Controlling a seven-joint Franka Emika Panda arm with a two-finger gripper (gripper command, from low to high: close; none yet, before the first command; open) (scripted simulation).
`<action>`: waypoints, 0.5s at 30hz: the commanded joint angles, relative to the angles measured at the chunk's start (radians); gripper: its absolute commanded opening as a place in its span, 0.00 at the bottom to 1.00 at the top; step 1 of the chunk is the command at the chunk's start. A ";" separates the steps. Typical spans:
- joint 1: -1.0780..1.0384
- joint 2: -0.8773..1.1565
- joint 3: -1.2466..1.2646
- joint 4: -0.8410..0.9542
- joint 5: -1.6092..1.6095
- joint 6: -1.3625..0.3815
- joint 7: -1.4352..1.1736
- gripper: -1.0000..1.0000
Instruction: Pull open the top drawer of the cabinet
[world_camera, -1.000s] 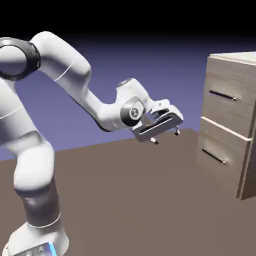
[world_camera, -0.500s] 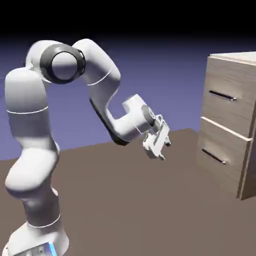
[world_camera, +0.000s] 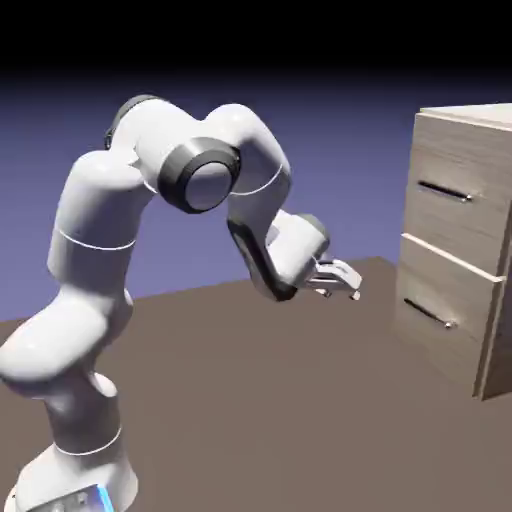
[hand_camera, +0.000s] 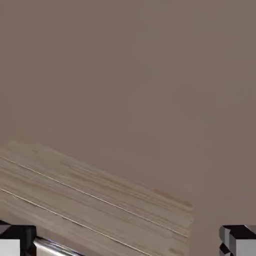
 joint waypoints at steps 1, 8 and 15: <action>-0.017 0.023 0.024 0.015 -0.044 -0.010 -0.043 0.50; -0.138 0.186 0.190 0.117 -0.348 -0.077 -0.345 0.50; -0.259 0.348 0.357 0.220 -0.652 -0.145 -0.647 0.50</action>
